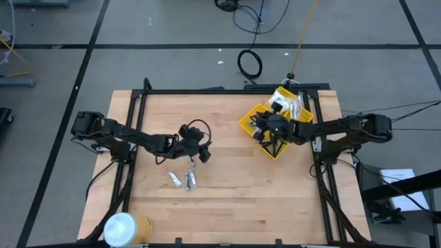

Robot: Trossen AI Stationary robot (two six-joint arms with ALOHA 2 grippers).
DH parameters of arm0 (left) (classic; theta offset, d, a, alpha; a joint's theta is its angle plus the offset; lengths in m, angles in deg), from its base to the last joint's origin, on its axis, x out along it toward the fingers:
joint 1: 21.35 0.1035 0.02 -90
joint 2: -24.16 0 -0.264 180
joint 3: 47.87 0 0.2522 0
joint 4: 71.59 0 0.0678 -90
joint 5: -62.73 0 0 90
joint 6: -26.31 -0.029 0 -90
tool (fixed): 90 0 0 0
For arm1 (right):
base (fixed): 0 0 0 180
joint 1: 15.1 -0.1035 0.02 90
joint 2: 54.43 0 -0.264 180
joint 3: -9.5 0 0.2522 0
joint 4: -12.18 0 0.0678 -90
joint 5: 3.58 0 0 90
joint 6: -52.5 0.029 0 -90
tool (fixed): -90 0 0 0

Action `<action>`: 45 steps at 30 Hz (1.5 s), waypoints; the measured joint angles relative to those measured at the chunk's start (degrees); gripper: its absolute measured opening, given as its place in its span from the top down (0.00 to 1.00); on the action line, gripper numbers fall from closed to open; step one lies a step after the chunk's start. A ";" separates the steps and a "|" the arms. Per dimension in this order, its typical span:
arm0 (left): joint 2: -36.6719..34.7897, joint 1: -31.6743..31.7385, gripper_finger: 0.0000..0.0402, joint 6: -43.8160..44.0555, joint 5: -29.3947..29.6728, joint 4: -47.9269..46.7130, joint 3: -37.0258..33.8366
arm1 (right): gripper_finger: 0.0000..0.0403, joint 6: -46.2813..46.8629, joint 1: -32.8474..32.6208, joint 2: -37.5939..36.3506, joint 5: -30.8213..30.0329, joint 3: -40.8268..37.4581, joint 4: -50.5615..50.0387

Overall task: Pick & Place Travel size toiletries
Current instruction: Put the nail cutter into the bottom left yellow bin

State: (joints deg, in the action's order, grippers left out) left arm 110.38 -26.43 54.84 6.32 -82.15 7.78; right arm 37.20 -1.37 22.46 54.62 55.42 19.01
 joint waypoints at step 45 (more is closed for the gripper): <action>-0.10 -14.53 0.37 17.44 -33.53 -36.28 -0.02 | 0.50 17.61 -3.10 -10.69 34.92 -3.26 6.28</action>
State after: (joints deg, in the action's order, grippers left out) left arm 110.28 -40.96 72.28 -27.21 -118.42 7.76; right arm 54.81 -4.47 11.77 89.53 52.15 25.29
